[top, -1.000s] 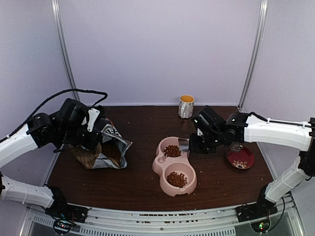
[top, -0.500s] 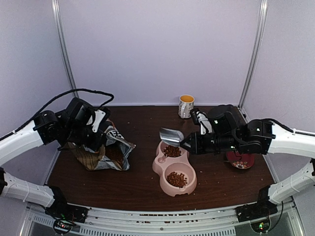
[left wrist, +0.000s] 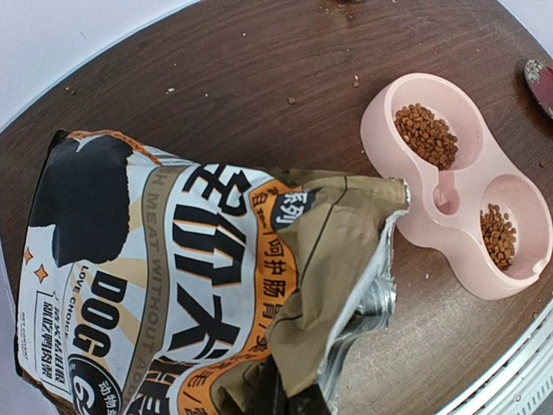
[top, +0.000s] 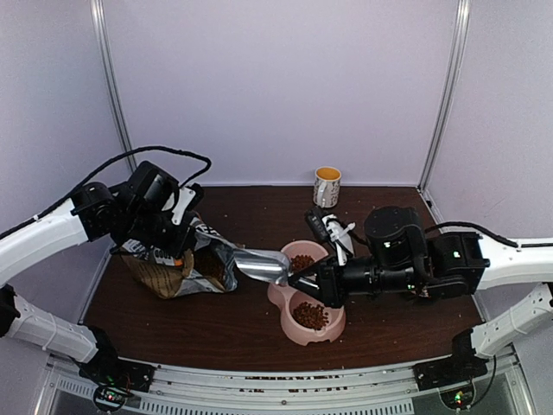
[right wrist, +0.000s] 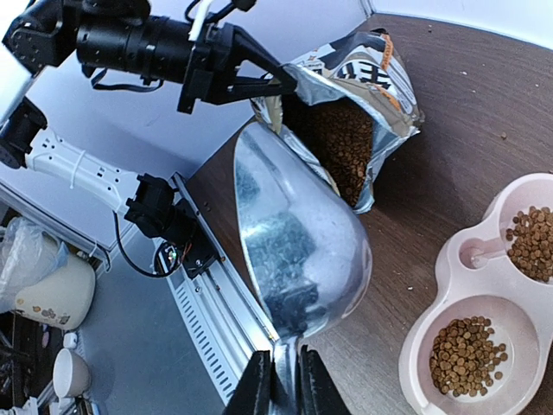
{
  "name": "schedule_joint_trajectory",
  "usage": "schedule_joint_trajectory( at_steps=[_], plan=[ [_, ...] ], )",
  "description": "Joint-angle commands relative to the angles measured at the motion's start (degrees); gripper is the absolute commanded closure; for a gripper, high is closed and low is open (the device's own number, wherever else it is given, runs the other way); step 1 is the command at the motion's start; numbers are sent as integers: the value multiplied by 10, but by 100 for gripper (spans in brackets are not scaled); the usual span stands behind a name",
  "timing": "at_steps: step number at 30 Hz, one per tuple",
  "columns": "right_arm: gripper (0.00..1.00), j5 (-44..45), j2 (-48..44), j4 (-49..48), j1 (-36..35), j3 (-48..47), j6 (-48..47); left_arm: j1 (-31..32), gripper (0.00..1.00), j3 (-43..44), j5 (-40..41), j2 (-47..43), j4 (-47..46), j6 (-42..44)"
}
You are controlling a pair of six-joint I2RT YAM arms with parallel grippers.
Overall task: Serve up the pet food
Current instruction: Insert the spatula into the pet food bag.
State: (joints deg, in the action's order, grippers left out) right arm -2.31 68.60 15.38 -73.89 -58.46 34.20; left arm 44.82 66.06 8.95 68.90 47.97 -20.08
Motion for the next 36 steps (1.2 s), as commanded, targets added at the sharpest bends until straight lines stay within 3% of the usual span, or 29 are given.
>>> schedule_joint_trajectory(
  at_steps=[1, 18, 30, 36],
  plan=[
    [100, 13, 24, -41, -23, -12, -29, -4, 100, 44, -12, 3, -69, 2],
    [100, 113, 188, -66, -44, -112, -15, -4, 100, 84, -37, 35, -56, 44],
    [100, 250, 316, 33, -46, -240, 1, -4, 100, 76, -59, 36, -66, 37],
    [100, 246, 369, 63, -39, -291, -8, -4, 100, 66, -63, 32, -74, 34]
  ],
)
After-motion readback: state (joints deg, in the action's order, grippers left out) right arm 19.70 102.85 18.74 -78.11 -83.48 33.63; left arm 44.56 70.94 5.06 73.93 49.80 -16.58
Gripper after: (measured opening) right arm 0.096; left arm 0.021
